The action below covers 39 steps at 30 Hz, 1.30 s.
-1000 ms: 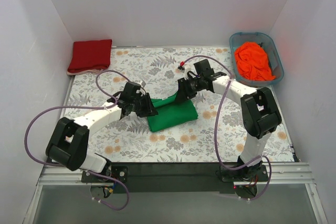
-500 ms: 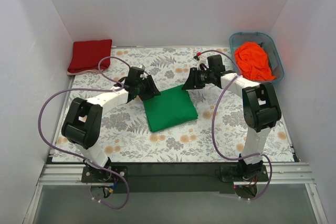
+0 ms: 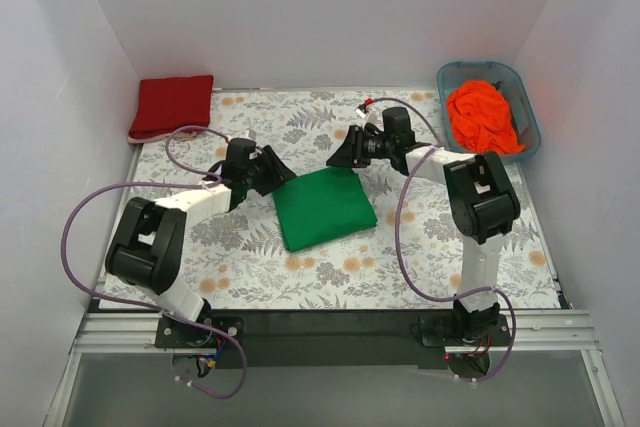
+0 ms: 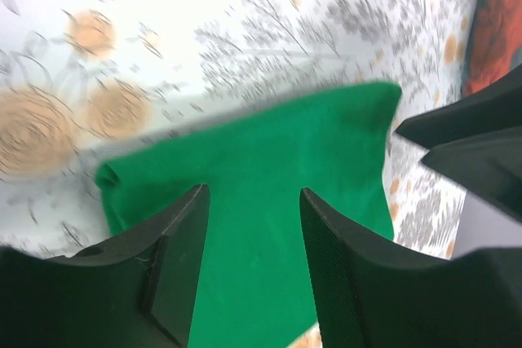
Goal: Fold and stack the t-shirts
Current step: Fold the tshirt
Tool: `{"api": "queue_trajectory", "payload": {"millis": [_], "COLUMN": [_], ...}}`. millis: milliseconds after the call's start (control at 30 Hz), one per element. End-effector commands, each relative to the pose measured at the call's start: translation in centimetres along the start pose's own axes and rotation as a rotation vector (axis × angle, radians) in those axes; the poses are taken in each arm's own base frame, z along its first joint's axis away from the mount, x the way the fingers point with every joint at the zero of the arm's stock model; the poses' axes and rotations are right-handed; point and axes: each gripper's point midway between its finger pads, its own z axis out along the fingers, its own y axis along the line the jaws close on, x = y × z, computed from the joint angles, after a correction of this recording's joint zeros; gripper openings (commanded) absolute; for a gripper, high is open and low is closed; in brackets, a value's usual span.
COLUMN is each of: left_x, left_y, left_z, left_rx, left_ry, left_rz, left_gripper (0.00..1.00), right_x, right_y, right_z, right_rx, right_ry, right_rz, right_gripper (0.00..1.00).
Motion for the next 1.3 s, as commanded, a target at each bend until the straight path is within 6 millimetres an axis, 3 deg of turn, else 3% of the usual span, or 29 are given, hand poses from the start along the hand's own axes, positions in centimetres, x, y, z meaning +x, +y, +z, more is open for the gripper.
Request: {"api": "queue_trajectory", "payload": {"millis": [0,200,267,367,467,567,667,733,833,900,933,1033,1067,1167,1267], "left_x": [-1.4,0.2,0.3,-0.3,-1.7,-2.4,-0.5,2.4,7.4,10.0,11.3,13.7,14.0,14.2,13.4], "left_y": [0.7,3.2,3.3,2.1,-0.2,-3.3,-5.6,-5.6,-5.0,-3.6,-2.6,0.1,0.5,2.2,3.1], "left_z": [1.3,4.3,4.5,3.8,1.8,-1.0,-3.3,-3.8,-3.9,-3.1,-2.9,-2.2,-2.2,-2.1,-2.7], "left_rx": [0.024,-0.027,-0.026,0.005,0.059,0.127,0.181,0.187,0.18,0.143,0.128,0.065,0.053,-0.003,-0.023], "left_ry": [-0.028,0.055,0.063,0.049,0.014,-0.024,0.007,0.072,0.183,0.257,0.291,0.34,0.348,0.327,0.294], "left_rz": [-0.062,-0.09,-0.091,-0.074,-0.06,-0.031,-0.011,-0.038,-0.073,-0.107,-0.156,-0.243,-0.25,-0.252,-0.256], "left_gripper": [0.46,0.45,0.45,0.48,0.53,0.58,0.58,0.55,0.44,0.36,0.34,0.27,0.27,0.26,0.26], "right_x": [0.1,1.4,1.4,0.3,0.2,-0.2,1.5,3.0,6.4,9.3,9.7,12.9,14.4,16.1,16.2], "right_y": [-3.2,-8.0,-8.2,-6.1,-3.8,0.4,2.9,3.6,2.6,0.4,-0.3,-3.9,-5.2,-7.4,-7.4], "right_z": [1.3,1.1,0.9,-0.3,-1.4,-3.6,-5.1,-5.5,-6.0,-6.0,-5.9,-5.6,-5.5,-6.5,-7.5], "right_rx": [0.008,0.049,0.04,0.007,-0.031,-0.071,-0.091,-0.096,-0.069,-0.022,-0.02,0.032,0.037,0.062,0.068], "right_ry": [-0.027,-0.048,-0.048,-0.063,-0.061,-0.089,-0.084,-0.069,-0.037,-0.009,-0.012,0.024,0.053,0.045,0.029], "right_rz": [0.069,0.146,0.15,0.103,0.085,0.04,0.034,0.057,0.098,0.155,0.143,0.199,0.24,0.282,0.277], "right_gripper": [0.42,0.41,0.41,0.41,0.41,0.42,0.42,0.41,0.38,0.35,0.33,0.25,0.24,0.21,0.21]}}
